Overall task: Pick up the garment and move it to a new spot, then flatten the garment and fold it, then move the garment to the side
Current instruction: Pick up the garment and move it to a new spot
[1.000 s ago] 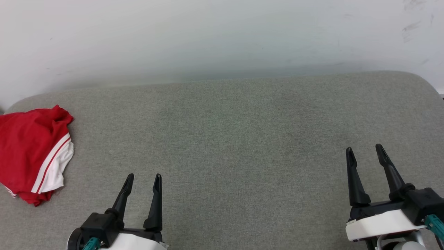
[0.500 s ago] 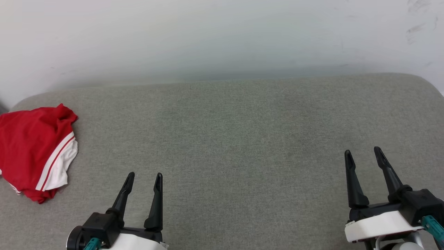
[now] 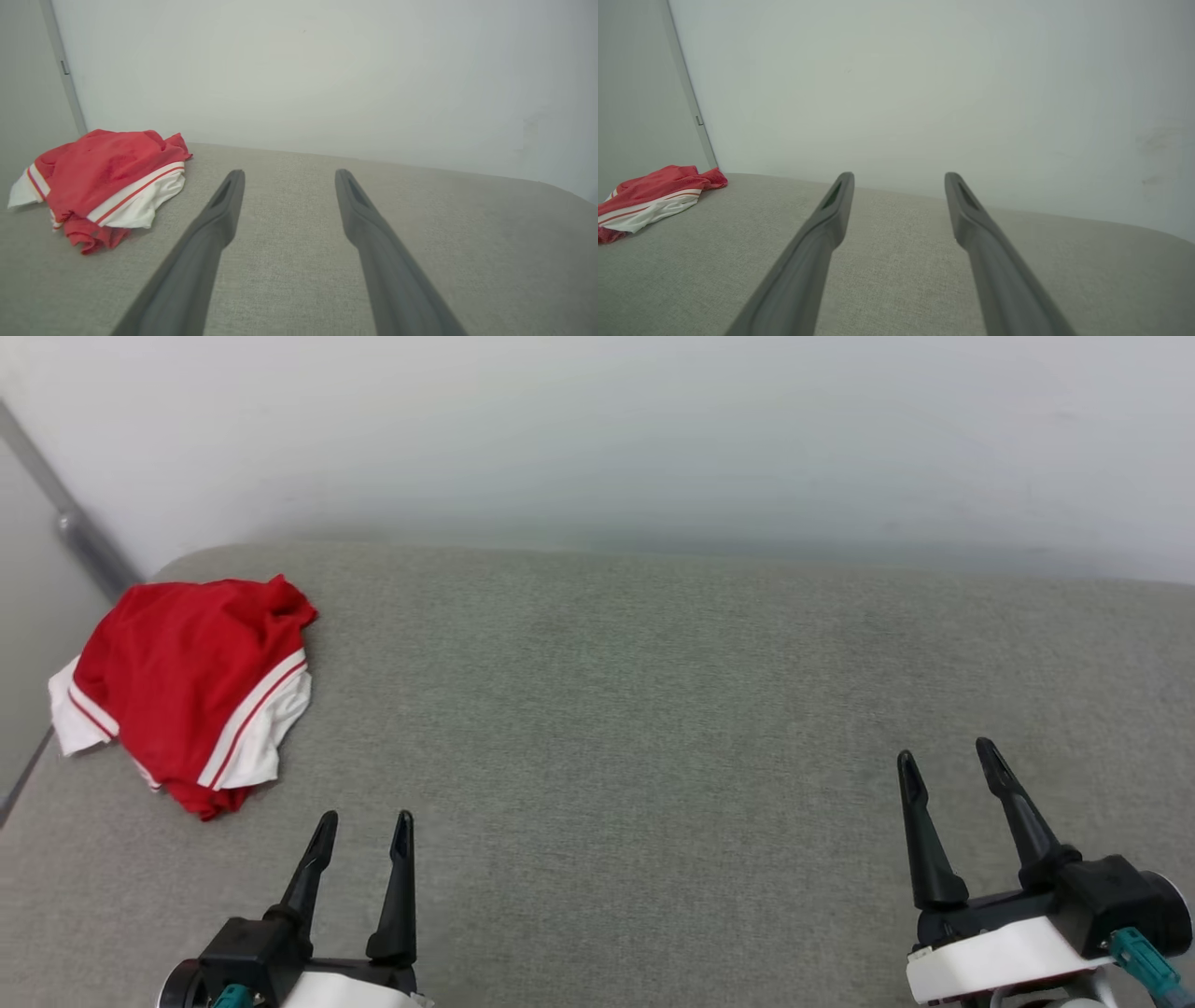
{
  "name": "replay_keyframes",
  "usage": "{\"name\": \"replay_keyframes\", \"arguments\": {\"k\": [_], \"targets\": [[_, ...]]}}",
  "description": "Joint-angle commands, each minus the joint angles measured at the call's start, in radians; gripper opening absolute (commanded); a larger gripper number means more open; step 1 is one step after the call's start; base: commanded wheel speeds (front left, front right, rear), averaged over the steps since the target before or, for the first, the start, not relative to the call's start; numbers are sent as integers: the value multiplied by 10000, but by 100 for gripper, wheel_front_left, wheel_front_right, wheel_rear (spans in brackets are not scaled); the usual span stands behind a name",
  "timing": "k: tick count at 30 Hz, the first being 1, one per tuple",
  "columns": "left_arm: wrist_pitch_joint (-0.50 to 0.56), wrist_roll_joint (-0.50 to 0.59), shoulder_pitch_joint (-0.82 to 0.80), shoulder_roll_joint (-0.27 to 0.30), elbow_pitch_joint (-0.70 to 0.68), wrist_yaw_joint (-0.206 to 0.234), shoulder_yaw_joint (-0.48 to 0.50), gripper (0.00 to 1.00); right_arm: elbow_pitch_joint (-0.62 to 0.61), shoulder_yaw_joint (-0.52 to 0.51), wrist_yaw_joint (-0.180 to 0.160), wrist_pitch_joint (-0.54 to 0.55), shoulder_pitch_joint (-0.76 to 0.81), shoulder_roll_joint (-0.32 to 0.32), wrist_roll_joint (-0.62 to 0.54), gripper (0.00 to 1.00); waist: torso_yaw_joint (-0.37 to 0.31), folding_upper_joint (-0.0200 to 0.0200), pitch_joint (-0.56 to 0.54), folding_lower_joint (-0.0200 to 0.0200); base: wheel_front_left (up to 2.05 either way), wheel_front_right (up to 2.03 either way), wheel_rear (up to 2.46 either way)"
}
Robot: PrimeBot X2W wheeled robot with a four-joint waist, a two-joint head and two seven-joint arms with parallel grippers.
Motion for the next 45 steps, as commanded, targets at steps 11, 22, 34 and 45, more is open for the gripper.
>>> {"name": "replay_keyframes", "arguments": {"k": [11,22,34,45], "targets": [[-26,246,265,-14,-179,-7,379,100,-77,345,-3,-25,253,0,205,100,1851,0,-223,0,0,0,0],[-26,593,445,-14,-605,88,473,100,-203,597,-3,-25,315,0,243,100,2939,0,-299,0,0,0,0],[-26,802,487,-13,-819,114,417,100,-203,808,-3,-25,361,0,147,100,3246,0,-331,0,0,0,0],[-26,383,459,-15,-664,9,524,100,-264,874,-3,-25,233,0,12,100,3034,0,-155,0,0,0,0]]}}
